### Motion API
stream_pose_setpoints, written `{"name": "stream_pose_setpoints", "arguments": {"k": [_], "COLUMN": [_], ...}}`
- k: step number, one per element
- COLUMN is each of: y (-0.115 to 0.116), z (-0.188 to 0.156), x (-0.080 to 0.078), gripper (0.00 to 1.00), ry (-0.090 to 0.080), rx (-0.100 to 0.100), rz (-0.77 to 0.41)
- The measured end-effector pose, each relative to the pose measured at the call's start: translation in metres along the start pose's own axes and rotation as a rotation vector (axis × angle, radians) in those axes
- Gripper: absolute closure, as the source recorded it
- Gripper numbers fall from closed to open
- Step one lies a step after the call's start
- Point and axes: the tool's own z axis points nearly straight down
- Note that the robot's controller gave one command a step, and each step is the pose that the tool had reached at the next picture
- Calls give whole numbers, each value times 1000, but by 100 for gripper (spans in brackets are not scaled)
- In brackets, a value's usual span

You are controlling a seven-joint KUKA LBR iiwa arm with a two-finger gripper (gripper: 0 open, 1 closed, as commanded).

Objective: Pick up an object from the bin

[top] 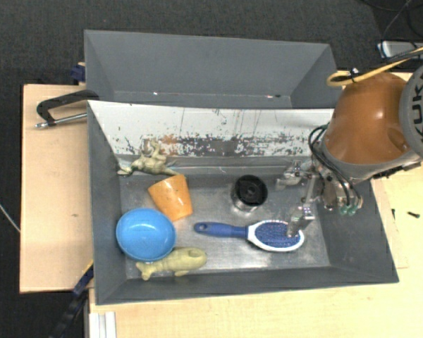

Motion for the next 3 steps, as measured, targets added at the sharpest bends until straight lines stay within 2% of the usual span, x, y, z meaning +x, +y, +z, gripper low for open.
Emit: {"name": "stream_pose_setpoints", "arguments": {"k": [1, 2, 3], "y": [12, 24, 23], "z": [66, 79, 80], "x": [-2, 33, 34], "gripper": [0, 0, 100], "ry": [-3, 0, 5], "rx": [-2, -5, -3], "rz": [78, -271, -271]}}
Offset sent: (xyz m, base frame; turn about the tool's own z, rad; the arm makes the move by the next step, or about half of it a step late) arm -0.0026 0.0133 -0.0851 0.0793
